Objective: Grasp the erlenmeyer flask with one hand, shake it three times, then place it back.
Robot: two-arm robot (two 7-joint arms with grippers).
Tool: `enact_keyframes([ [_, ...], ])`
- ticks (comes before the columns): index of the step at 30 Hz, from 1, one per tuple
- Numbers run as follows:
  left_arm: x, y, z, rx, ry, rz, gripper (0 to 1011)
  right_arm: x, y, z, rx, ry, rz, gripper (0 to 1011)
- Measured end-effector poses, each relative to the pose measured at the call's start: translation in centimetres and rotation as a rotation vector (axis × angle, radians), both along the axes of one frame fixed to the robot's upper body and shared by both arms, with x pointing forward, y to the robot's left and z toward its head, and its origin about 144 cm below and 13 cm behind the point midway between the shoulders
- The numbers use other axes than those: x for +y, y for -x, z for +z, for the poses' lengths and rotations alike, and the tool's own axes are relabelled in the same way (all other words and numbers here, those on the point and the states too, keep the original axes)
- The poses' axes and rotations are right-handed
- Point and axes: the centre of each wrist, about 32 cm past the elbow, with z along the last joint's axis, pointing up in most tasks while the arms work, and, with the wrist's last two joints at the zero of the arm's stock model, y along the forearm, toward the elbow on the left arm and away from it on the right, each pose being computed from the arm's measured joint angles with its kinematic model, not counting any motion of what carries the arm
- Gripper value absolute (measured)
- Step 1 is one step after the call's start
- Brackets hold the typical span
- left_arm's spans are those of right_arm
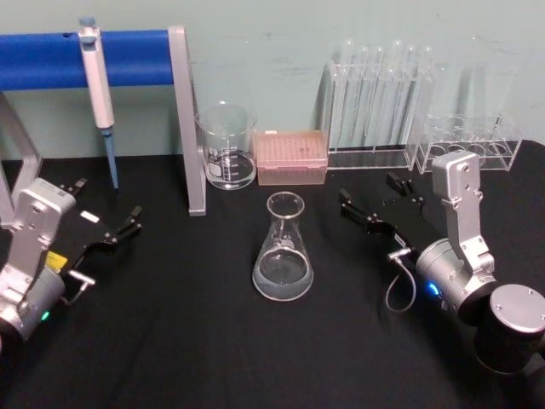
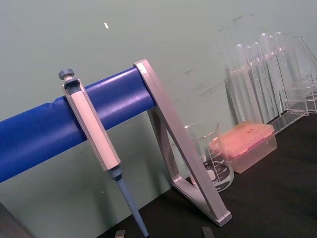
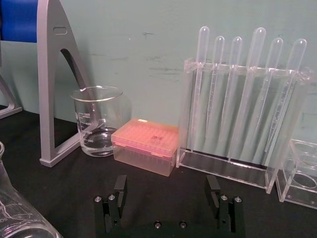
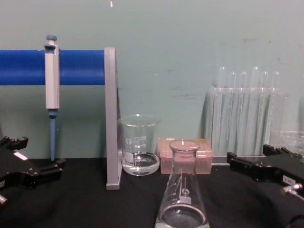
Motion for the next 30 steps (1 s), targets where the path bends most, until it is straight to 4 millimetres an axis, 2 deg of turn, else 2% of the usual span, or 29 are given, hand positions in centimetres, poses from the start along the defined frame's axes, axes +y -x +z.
enact_keyframes([
  [30, 0.00, 0.00, 0.00, 0.000, 0.000, 0.000, 1001, 0.00, 0.00, 0.00, 0.000, 0.000, 0.000, 1002],
])
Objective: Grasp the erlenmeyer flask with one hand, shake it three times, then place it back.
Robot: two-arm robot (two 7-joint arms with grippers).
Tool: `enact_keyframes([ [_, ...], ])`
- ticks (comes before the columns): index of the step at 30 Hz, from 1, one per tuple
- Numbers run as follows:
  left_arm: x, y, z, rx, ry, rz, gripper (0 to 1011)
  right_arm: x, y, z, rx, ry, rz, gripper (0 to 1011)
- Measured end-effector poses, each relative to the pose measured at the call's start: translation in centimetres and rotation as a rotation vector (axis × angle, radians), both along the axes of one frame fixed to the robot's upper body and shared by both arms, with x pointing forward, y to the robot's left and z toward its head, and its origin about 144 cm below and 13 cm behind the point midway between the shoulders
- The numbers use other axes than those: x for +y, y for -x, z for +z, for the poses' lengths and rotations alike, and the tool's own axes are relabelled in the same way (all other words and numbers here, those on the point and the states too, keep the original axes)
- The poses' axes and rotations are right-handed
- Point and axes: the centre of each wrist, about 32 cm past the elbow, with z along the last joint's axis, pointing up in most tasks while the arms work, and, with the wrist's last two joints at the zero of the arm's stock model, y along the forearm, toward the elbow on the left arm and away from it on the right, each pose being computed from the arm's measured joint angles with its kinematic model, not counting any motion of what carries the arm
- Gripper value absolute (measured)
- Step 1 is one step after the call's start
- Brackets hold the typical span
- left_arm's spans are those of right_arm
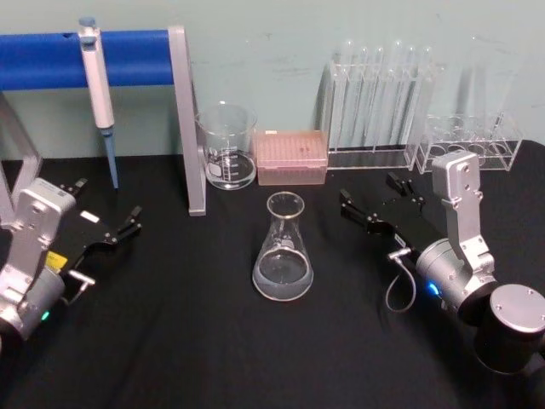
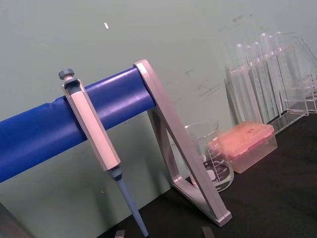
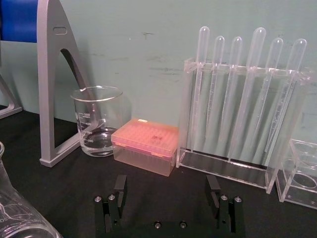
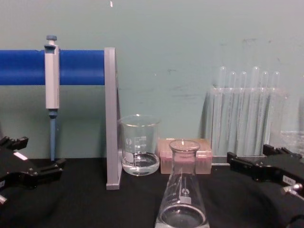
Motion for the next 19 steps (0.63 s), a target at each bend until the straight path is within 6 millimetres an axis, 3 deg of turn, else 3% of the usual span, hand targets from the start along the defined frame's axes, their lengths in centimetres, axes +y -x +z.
enact_keyframes([
  [19, 0.00, 0.00, 0.00, 0.000, 0.000, 0.000, 1001, 0.00, 0.00, 0.00, 0.000, 0.000, 0.000, 1002],
])
